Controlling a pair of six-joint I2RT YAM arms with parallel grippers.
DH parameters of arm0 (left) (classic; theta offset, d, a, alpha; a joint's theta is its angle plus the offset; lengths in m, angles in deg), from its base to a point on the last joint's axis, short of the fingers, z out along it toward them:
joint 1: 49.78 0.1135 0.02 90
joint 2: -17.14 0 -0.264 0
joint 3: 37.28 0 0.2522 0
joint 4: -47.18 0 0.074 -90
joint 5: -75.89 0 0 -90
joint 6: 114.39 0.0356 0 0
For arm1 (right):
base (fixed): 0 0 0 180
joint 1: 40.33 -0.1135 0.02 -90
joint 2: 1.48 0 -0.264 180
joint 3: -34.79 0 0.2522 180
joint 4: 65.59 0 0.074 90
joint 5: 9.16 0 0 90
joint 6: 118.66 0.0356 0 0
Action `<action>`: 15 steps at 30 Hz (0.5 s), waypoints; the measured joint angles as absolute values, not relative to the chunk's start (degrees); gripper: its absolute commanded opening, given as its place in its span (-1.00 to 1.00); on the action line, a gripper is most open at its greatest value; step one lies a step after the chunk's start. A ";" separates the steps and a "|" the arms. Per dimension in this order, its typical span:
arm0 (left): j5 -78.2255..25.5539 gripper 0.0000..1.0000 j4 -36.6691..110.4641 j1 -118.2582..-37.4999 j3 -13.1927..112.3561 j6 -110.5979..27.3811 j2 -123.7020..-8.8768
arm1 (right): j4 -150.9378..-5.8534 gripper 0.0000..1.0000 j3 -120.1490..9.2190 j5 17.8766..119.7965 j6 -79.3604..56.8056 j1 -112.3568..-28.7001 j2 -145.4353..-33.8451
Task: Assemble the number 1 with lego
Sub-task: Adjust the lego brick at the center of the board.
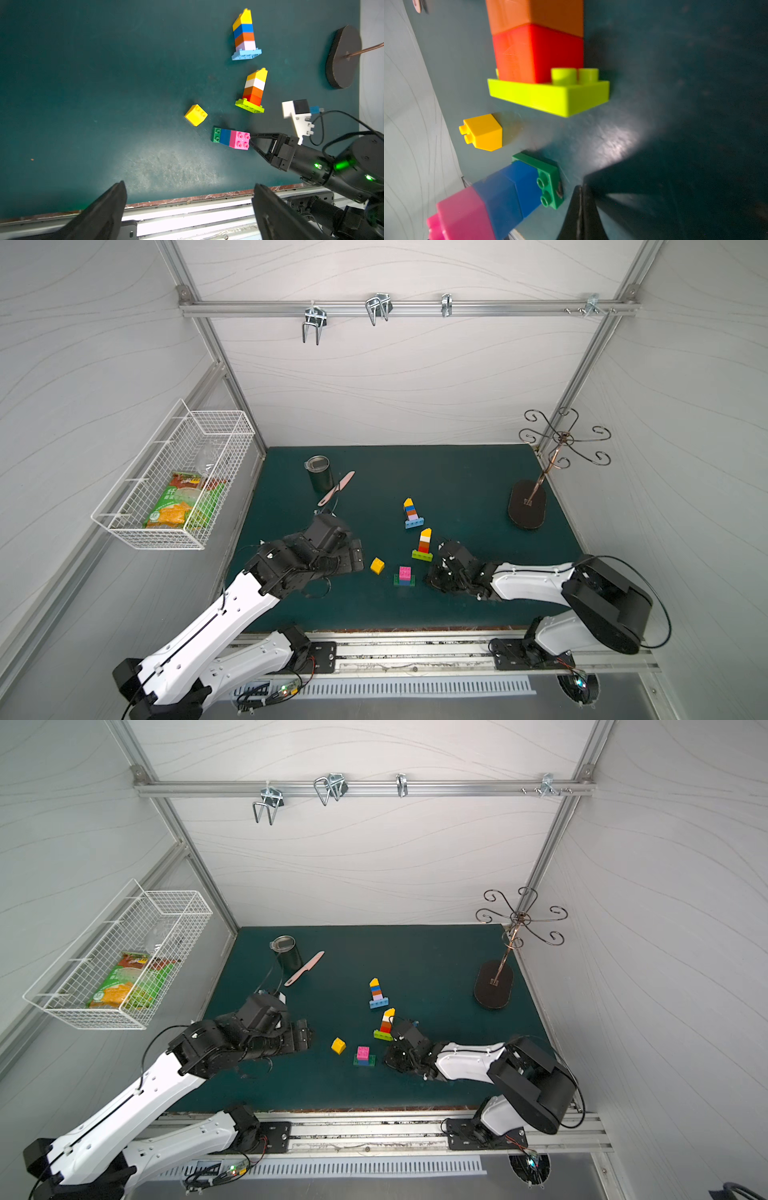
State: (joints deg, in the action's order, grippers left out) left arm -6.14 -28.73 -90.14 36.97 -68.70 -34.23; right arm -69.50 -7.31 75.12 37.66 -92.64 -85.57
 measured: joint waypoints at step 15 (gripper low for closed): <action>-9.07 0.99 -29.74 -82.66 31.11 -61.88 -30.87 | -69.48 -0.94 -12.67 76.34 38.93 -96.51 -91.03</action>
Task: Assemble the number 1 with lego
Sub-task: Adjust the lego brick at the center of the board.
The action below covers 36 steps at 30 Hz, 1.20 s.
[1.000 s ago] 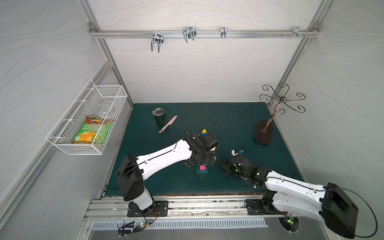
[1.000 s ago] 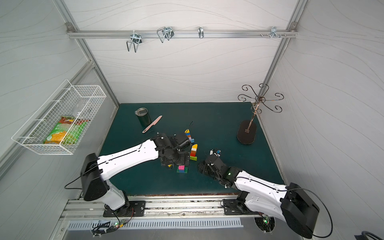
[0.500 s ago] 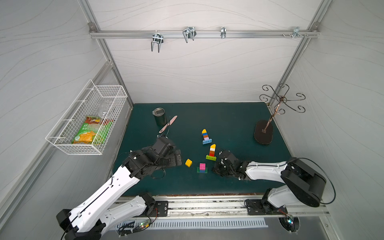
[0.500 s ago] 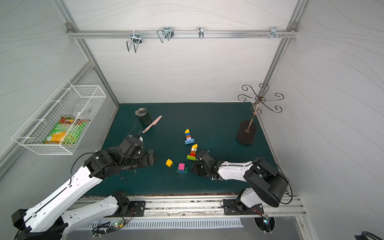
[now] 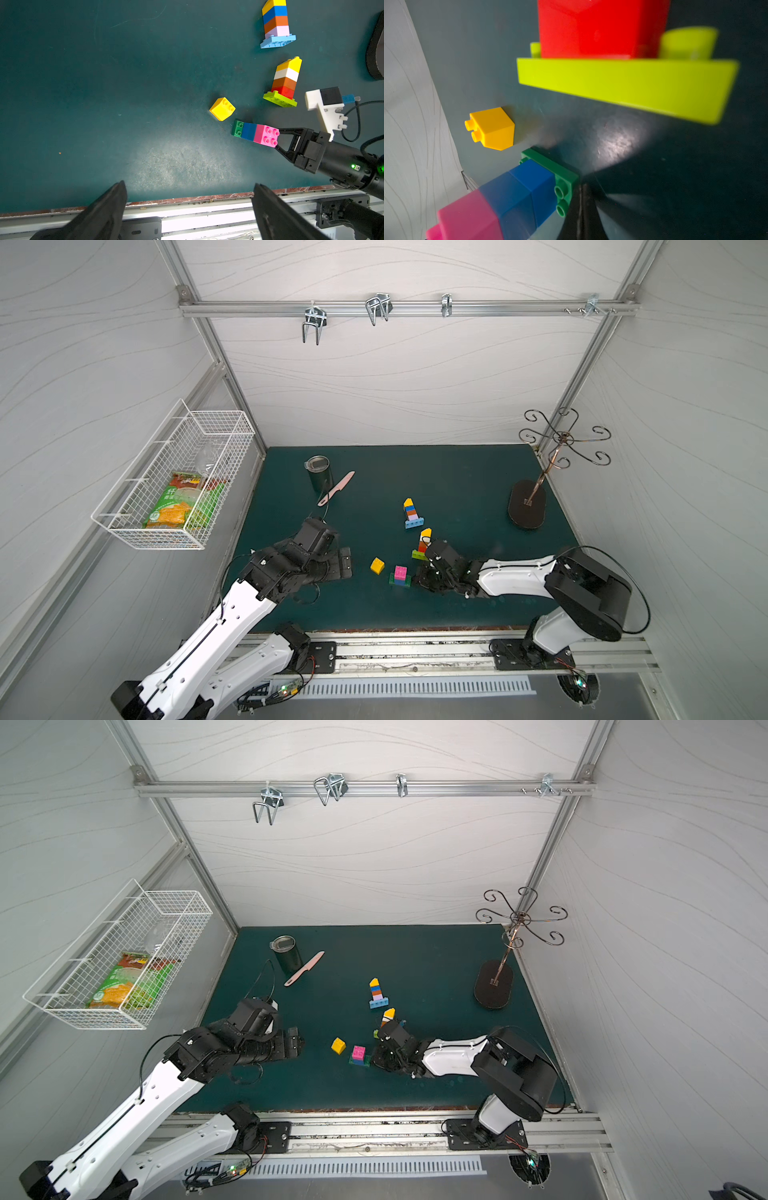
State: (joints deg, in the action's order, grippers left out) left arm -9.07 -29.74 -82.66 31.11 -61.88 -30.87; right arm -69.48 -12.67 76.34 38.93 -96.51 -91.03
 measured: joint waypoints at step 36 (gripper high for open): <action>-13.35 0.72 -17.15 -88.52 42.23 -86.10 -75.39 | -75.18 0.66 3.20 92.41 31.76 -94.08 -57.33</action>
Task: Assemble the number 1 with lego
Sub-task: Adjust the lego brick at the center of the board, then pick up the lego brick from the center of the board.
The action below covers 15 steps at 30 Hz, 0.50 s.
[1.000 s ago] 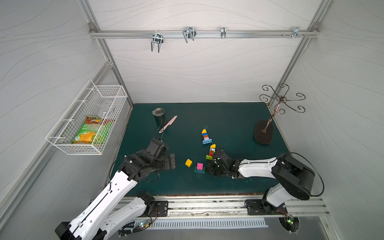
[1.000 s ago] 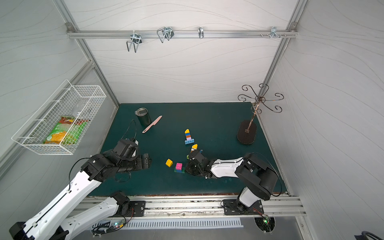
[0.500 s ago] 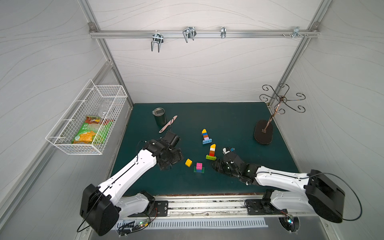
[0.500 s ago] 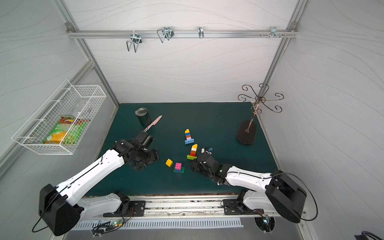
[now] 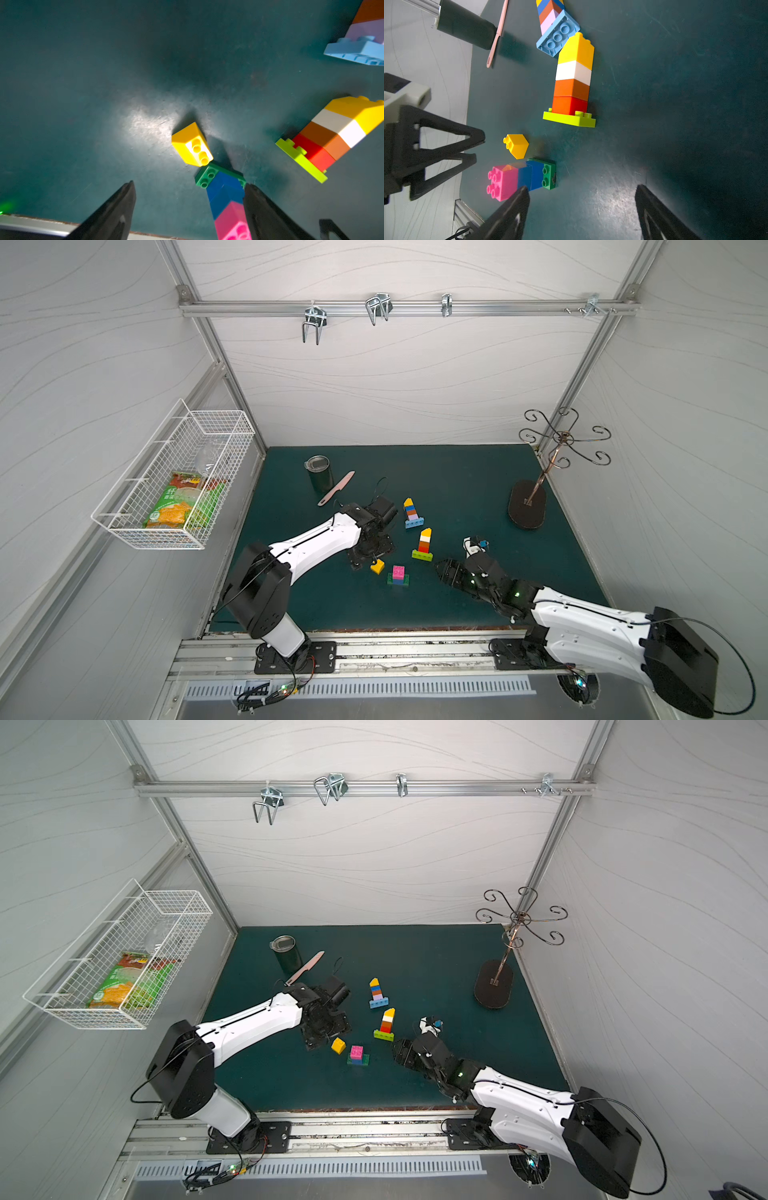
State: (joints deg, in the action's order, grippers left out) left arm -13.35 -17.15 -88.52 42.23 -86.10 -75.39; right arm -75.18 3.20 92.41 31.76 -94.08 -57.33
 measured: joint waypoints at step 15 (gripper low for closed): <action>-13.44 0.51 -13.43 -89.96 41.93 -90.84 -82.06 | -75.16 0.70 5.50 92.32 31.76 -92.75 -52.87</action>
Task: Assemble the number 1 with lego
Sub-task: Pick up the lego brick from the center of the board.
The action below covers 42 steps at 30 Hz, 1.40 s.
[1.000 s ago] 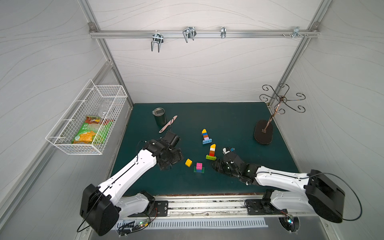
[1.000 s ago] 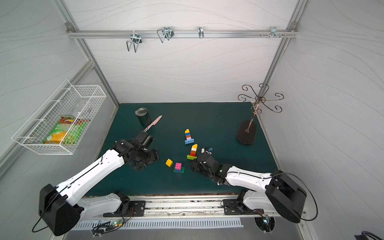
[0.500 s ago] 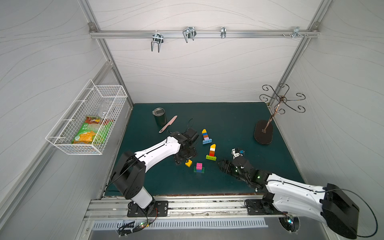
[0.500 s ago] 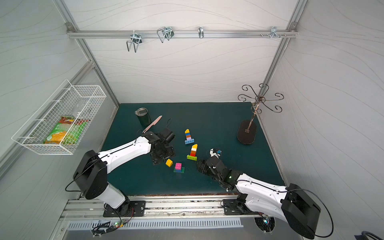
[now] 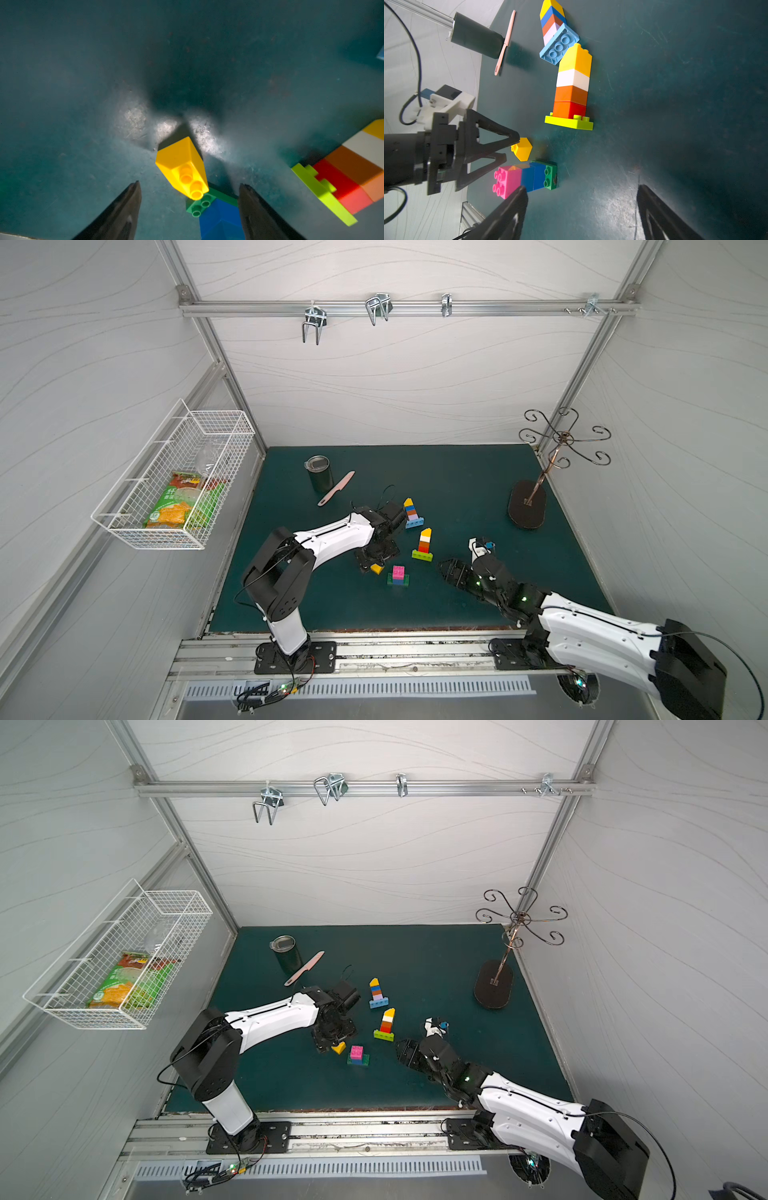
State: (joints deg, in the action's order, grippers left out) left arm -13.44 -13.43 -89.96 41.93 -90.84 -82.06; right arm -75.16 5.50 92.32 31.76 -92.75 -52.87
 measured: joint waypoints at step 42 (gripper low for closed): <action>-12.59 0.10 -8.21 -88.91 35.96 -91.13 -82.63 | -74.48 0.70 5.50 90.64 31.28 -92.31 -56.11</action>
